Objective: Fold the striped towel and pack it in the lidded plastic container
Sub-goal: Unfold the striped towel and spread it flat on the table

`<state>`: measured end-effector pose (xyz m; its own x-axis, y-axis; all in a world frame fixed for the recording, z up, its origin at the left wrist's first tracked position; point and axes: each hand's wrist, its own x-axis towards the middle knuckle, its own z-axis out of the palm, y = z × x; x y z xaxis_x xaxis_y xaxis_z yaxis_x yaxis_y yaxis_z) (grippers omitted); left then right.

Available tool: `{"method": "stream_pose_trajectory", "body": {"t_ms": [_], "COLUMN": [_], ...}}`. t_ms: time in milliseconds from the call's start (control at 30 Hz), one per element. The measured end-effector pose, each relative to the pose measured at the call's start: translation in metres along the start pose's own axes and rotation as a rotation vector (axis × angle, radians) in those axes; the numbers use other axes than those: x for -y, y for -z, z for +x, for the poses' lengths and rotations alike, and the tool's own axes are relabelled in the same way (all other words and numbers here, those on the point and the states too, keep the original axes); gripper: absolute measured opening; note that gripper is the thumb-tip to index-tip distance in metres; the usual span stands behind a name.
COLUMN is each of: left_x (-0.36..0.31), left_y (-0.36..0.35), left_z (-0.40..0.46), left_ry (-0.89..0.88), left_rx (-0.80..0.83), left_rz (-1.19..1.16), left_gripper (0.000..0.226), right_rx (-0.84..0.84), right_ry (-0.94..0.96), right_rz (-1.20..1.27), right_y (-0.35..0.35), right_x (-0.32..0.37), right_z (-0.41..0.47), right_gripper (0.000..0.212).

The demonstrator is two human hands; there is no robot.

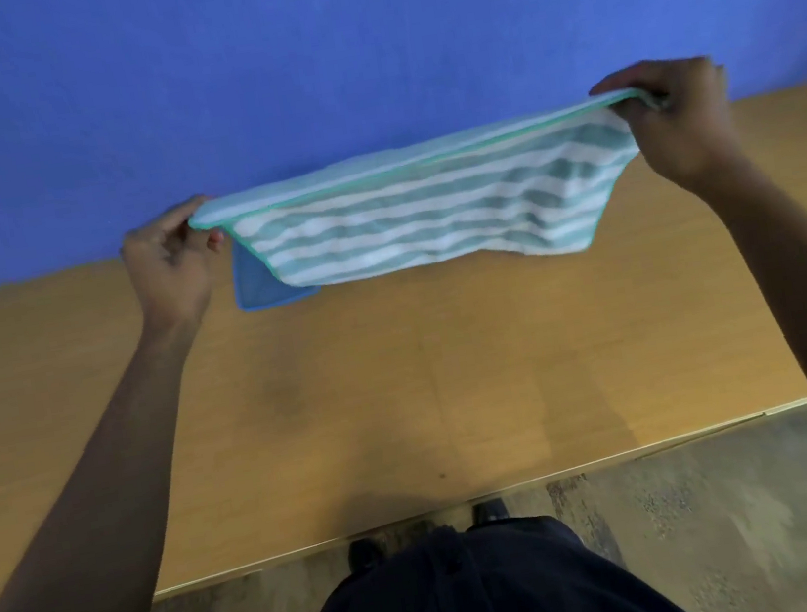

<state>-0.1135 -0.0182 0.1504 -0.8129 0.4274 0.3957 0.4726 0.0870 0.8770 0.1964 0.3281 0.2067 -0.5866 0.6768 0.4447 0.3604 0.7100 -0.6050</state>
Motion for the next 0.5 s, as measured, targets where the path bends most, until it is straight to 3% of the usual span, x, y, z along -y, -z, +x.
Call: {"method": "stream_pose_trajectory", "body": {"t_ms": [200,333,500], "left_x": [0.048,0.087,0.115], "left_y": [0.023,0.035,0.043], "left_z": [-0.076,-0.123,-0.171], "left_ry": [0.089,0.277,0.272], "left_rx": [0.099,0.213,0.416], "left_rz": [0.122,0.253,0.478], "left_gripper": [0.026,0.029,0.03], "right_rx": [0.264,0.47,0.648], "right_ry": [0.026,-0.119,-0.274], "right_rz": [0.011,-0.055,-0.116], "right_y": [-0.027,-0.056,-0.088], "right_x": [-0.035,-0.064,-0.079], "right_z": [-0.075,-0.125,-0.18], "right_gripper": [0.018,0.018,0.019]}}
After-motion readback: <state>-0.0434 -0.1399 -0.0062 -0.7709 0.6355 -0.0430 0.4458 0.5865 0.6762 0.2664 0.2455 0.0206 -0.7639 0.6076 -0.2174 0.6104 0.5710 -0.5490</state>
